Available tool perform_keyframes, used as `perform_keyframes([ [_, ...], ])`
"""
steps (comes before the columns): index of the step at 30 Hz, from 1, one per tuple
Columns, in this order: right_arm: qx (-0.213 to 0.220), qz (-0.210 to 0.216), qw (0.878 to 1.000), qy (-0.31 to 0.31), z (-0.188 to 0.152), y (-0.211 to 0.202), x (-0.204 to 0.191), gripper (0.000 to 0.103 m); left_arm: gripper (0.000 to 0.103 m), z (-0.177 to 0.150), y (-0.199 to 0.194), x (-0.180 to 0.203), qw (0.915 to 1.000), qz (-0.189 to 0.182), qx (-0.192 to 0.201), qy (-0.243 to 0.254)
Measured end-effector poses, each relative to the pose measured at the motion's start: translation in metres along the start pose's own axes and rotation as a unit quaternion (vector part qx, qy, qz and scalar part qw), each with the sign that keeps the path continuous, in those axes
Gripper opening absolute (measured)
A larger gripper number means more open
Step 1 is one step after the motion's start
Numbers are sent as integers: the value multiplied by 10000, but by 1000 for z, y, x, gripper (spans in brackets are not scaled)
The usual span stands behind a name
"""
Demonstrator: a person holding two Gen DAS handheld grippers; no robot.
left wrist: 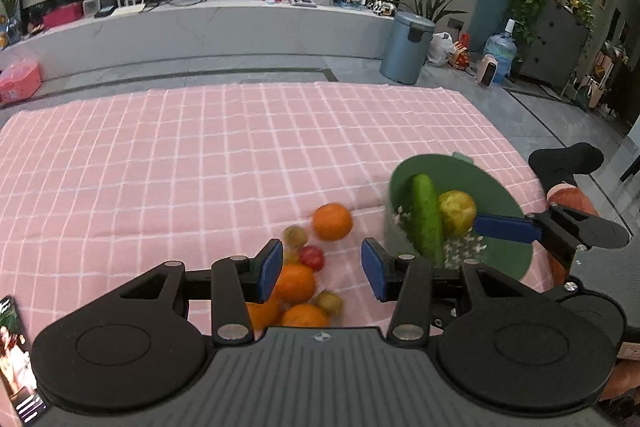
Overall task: Organize fruits
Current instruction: 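Open both tools to release the fruit and lift them out of the colander, then grasp an orange with the left tool while the right tool grasps another orange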
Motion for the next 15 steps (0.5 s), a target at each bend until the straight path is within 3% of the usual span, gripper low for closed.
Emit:
perform_keyframes([
  [5,3,154,9997,204,-12,4,-32,89,54,-13,-1,-27,9997,57,-122,-208],
  [12,-254,263,9989,284,-36,24,-56,64,54,-39,14,-47,9986,42,-326,-409],
  [15,-458,186,9981,377,-44,36,-60,60,54,-46,21,-50,9984,31,-346,-448],
])
Point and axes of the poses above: each gripper's, at about its wrist camera, not at the fingertips, and y roughly the way its jaws point, x to its right, z to its top, the point moved 9 cm from there along y, roughly the way its jaws point, and after that the axes turned 2 degrees about -y, right-handed, at the moved point
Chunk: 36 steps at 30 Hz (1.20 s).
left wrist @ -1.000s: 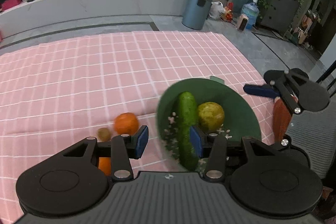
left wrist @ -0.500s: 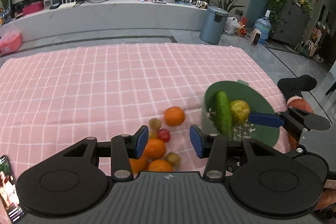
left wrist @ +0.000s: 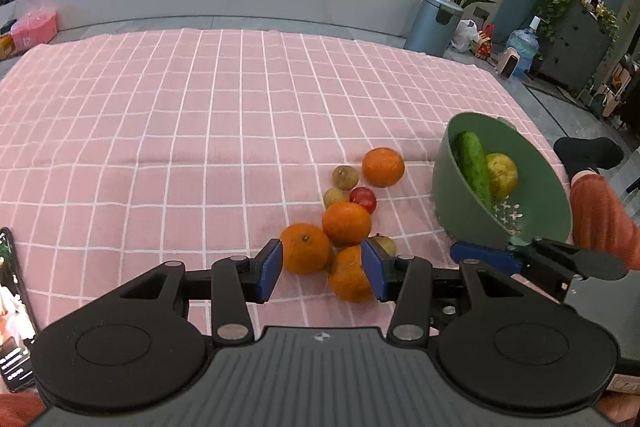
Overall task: Organize fruits
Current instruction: 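Grasp an orange with the left tool while the right tool grasps another orange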
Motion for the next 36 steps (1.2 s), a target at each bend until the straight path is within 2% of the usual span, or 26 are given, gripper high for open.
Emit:
perform_keyframes([
  [3,-93,43,9999,40,-1,12,-1,56,52,-5,8,-4,10000,-8,-13,3],
  [10,-317,318,9987,250,-5,33,-2,53,52,-15,31,-11,9999,-65,-119,-21],
  [21,-507,478,9961,533,-9,57,2,47,50,-17,56,-23,9988,-223,-275,-342],
  [36,-504,457,9965,489,-8,63,0,42,44,-18,55,-27,9973,-280,-234,-640],
])
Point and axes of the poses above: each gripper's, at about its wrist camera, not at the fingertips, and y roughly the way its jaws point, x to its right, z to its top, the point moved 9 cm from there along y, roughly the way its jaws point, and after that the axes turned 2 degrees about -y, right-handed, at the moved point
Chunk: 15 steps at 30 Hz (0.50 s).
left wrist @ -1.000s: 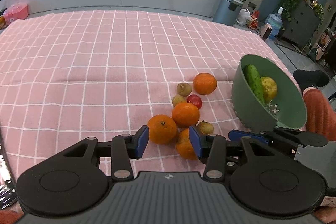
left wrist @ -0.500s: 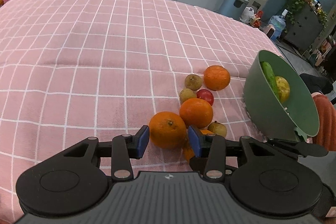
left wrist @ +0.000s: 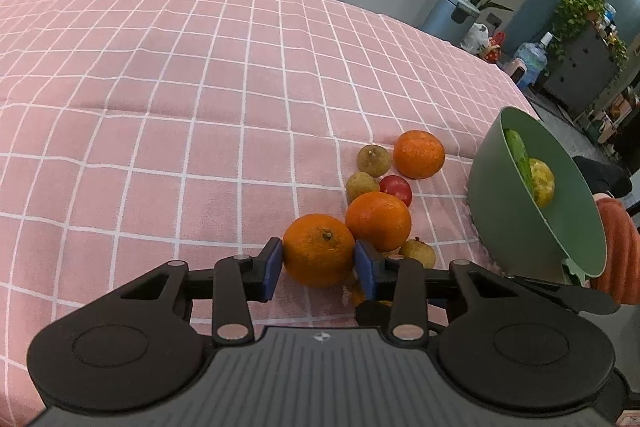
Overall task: Organize fruits
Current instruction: 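Grasp an orange with the left tool while the right tool grasps another orange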
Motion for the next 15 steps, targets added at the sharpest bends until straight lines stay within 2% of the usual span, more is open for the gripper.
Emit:
perform_keyframes([
  [7,77,-28,9999,-135,0,-15,0,42,43,-2,-16,3,9999,107,101,-6],
  [15,377,-100,9987,-336,5,-53,2,42,43,0,-43,23,9993,99,332,111],
])
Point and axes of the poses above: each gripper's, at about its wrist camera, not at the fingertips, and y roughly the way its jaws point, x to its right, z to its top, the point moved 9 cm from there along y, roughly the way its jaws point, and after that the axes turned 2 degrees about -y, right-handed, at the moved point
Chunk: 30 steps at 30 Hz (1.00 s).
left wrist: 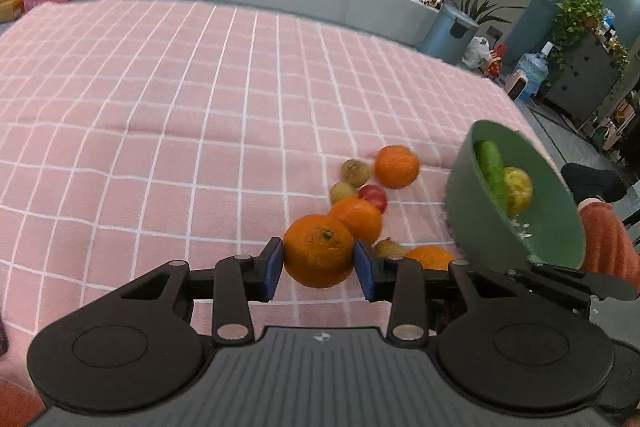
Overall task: Organize fruits
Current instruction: 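Grasp an orange with the left tool while the right tool grasps another orange, then lower the orange in the left tool while the right tool lowers its orange into the colander, then open both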
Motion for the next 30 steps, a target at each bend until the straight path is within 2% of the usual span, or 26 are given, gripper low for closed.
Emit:
perform_keyframes([
  [9,355,-146,9992,-109,22,-45,21,42,43,17,-32,45,9989,-325,265,185],
  [19,385,-512,9977,-213,31,-79,71,42,43,32,-27,104,9960,-719,252,471],
  [25,258,-731,9967,-225,34,-90,107,42,43,38,-8,149,9915,-1026,69,794],
  [30,25,-903,9952,-368,35,-93,133,42,43,35,16,178,9872,-1220,-319,976],
])
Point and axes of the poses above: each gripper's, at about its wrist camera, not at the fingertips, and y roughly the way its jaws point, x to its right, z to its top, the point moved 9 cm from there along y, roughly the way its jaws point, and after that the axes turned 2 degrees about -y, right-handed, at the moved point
